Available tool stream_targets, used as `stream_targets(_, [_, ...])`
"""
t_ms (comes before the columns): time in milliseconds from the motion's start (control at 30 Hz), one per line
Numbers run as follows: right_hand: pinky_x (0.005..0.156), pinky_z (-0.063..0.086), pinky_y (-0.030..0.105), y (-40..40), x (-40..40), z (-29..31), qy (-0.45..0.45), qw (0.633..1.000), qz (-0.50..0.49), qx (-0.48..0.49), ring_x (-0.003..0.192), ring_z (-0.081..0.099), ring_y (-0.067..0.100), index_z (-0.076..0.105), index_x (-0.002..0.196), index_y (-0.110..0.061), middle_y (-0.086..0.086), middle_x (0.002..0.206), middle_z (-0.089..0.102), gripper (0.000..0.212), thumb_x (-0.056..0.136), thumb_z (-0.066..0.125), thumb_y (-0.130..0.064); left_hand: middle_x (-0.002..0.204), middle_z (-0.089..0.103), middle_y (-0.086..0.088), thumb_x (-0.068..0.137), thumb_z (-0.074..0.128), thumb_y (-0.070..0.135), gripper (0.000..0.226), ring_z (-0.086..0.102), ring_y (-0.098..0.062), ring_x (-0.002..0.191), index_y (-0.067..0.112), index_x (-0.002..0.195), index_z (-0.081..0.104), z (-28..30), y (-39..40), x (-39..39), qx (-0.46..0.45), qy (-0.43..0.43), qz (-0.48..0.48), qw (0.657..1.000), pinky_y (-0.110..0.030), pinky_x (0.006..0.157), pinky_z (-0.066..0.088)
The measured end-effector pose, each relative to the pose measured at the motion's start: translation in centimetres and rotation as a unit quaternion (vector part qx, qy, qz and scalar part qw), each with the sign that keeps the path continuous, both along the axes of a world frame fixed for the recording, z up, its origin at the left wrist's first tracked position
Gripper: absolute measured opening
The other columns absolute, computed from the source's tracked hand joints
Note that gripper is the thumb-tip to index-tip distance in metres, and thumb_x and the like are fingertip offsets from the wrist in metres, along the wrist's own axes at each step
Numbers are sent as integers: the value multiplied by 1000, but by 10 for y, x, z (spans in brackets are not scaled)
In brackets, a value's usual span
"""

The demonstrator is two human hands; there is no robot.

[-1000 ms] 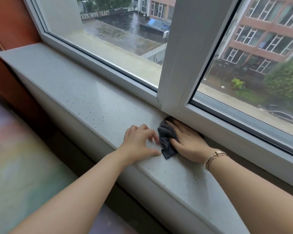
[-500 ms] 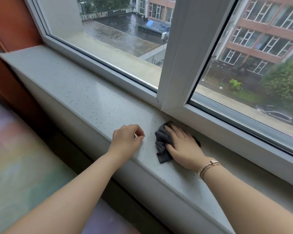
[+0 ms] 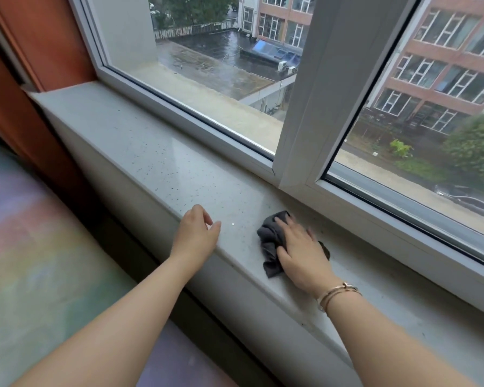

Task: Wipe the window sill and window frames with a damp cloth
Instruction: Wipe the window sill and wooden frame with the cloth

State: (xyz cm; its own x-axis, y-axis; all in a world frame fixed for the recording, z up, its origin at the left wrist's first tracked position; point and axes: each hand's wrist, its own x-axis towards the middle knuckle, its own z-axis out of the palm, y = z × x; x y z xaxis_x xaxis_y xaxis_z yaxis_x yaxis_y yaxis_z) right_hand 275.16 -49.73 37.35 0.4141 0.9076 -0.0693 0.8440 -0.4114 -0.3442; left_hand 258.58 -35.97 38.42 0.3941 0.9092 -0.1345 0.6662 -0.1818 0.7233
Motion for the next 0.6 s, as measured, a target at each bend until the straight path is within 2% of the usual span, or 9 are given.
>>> stream_targets(100, [116, -6, 29, 22, -32, -1, 2, 996, 94, 12, 146, 0, 9, 17, 151, -25, -4, 160, 6, 63, 92, 41, -26, 86, 61, -13, 89, 53, 50, 50, 60, -30, 83, 0, 90, 56, -8, -5, -16, -66, 41, 73, 994, -31, 61, 38])
stream_targets(167, [114, -12, 24, 30, -51, -4, 7, 987, 158, 19, 145, -4, 5, 16, 151, -26, -7, 159, 4, 63, 93, 39, -26, 81, 67, -18, 85, 47, 65, 73, 65, -29, 72, -5, 101, 61, -11, -13, -21, -186, 43, 78, 979, -27, 53, 39])
stream_targets(267, [114, -12, 22, 31, -51, -6, 26, 983, 182, 19, 145, -3, 3, 18, 151, -28, -8, 159, 6, 64, 92, 41, -21, 90, 69, -8, 92, 40, 60, 57, 63, -16, 63, 9, 108, 61, -7, -25, -11, -351, -22, 89, 932, -20, 43, 45])
stream_targets(367, [118, -3, 27, 26, -49, 1, 159, 974, 158, 37, 144, 11, 4, 41, 141, -30, -10, 154, 26, 63, 81, 43, -8, 98, 70, -8, 96, 40, 49, 46, 65, -17, 67, 11, 113, 59, -5, -26, -1, -365, -51, 92, 925, -28, 70, 55])
stream_targets(433, [115, 25, 43, 19, -49, 8, 355, 931, 61, 65, 136, 37, 23, 63, 115, -25, -4, 142, 48, 56, 73, 40, 4, 90, 72, -4, 91, 44, 56, 48, 69, -17, 71, 14, 106, 61, -7, -28, -1, -368, -54, 82, 925, -31, 81, 53])
stream_targets(467, [107, 39, 42, 14, -47, 7, 423, 902, 14, 86, 125, 48, 33, 70, 102, -19, 2, 133, 56, 52, 71, 38, 8, 89, 72, -3, 89, 47, 60, 50, 70, -16, 73, 14, 103, 61, -8, -29, -1, -364, -50, 78, 927, -31, 80, 53])
stream_targets(500, [104, 42, 32, 8, -43, 5, 448, 886, -13, 117, 118, 53, 36, 73, 90, -16, 4, 124, 62, 48, 67, 38, 8, 89, 72, -3, 86, 50, 61, 52, 70, -16, 74, 13, 102, 60, -8, -31, 0, -356, -47, 76, 930, -29, 76, 52])
stream_targets(567, [111, 22, 15, -5, -34, -3, 409, 899, -33, 152, 127, 48, 24, 74, 77, -22, -2, 113, 68, 45, 58, 39, -2, 87, 71, -5, 83, 60, 57, 49, 70, -15, 70, 10, 100, 59, -9, -39, 2, -330, -46, 80, 939, -27, 68, 52])
stream_targets(600, [115, 13, 19, -11, -29, -5, 393, 905, -39, 160, 133, 42, 18, 73, 78, -27, -4, 115, 68, 46, 56, 39, -5, 86, 70, -6, 82, 64, 52, 47, 69, -15, 66, 9, 99, 59, -8, -44, 5, -316, -55, 90, 943, -25, 64, 53])
